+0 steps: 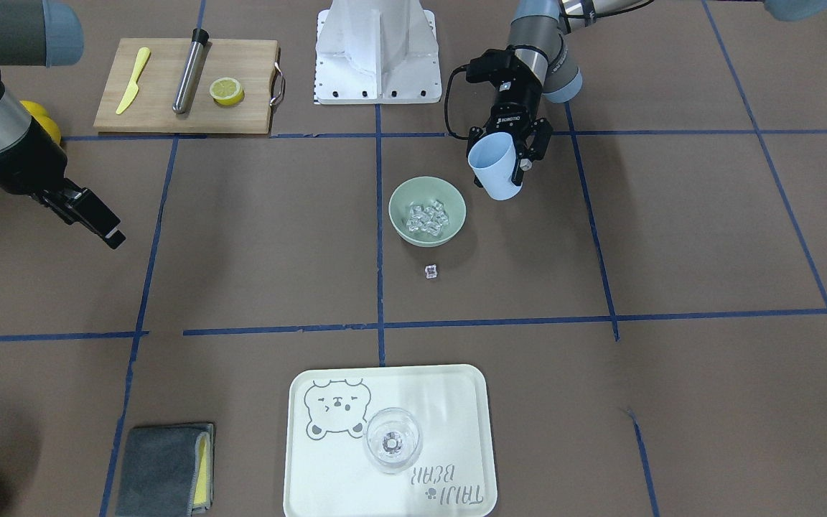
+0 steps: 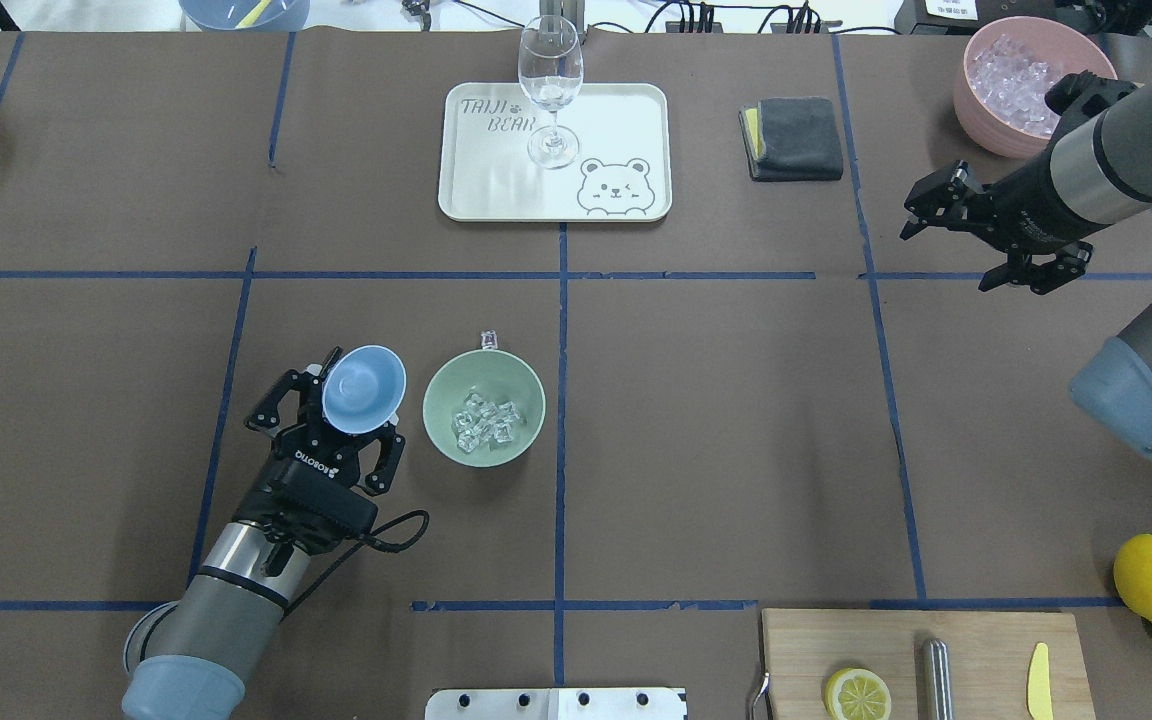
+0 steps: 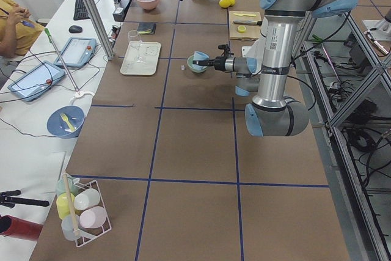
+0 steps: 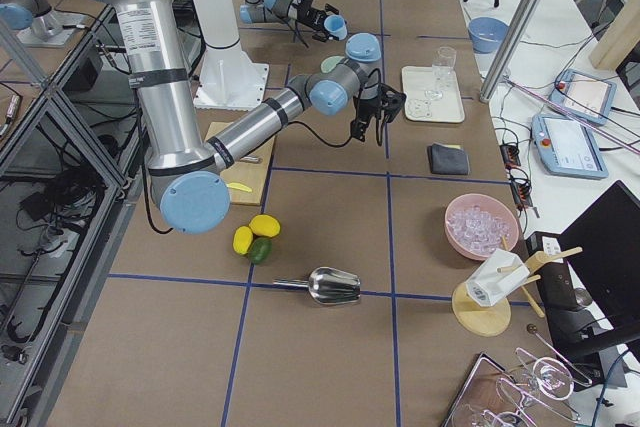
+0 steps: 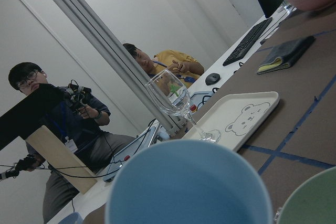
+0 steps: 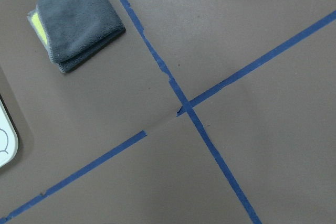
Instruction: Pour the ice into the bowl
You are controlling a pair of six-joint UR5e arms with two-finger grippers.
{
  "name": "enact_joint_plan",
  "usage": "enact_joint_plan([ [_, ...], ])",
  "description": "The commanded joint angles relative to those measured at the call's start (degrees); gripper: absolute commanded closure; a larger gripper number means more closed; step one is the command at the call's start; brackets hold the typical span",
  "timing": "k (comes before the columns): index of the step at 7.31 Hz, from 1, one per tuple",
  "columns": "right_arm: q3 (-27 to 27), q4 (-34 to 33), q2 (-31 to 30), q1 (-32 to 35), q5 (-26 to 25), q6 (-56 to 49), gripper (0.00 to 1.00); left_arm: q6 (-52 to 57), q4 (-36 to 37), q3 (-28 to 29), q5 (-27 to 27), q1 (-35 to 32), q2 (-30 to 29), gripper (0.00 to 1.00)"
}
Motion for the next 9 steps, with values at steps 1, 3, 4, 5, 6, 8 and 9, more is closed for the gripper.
enact_joint_plan([
  [1, 0.0, 0.0, 0.1, 0.0, 0.1, 0.0, 0.0, -3.0, 0.0, 0.0, -2.1, -1.0, 5.2, 1.0],
  [3, 0.0, 0.0, 0.3, 0.0, 0.1, 0.1, 0.0, -4.4, 0.1, 0.0, -7.7, -4.9, 11.0, 1.0],
  [4, 0.0, 0.0, 0.3, 0.0, 0.4, 0.1, 0.0, -7.2, 0.1, 0.0, -11.7, -7.6, 13.8, 1.0],
  [5, 0.1, 0.0, 0.4, 0.0, 0.4, 0.1, 0.0, -9.2, 0.1, -0.3, -17.6, -11.4, 16.5, 1.0],
  [6, 0.2, 0.0, 0.4, 0.0, 0.4, 0.1, 0.0, -14.3, 0.1, -0.4, -19.9, -12.7, 18.5, 1.0],
  [8, 0.3, 0.1, 0.7, -0.1, 0.4, 0.1, 0.0, -25.9, -0.5, -0.5, -20.6, -13.6, 21.8, 1.0],
  [9, 0.6, 0.1, 0.9, -0.1, 0.4, 0.2, 0.0, -33.4, -2.6, 0.2, -20.2, -13.6, 22.6, 1.0],
])
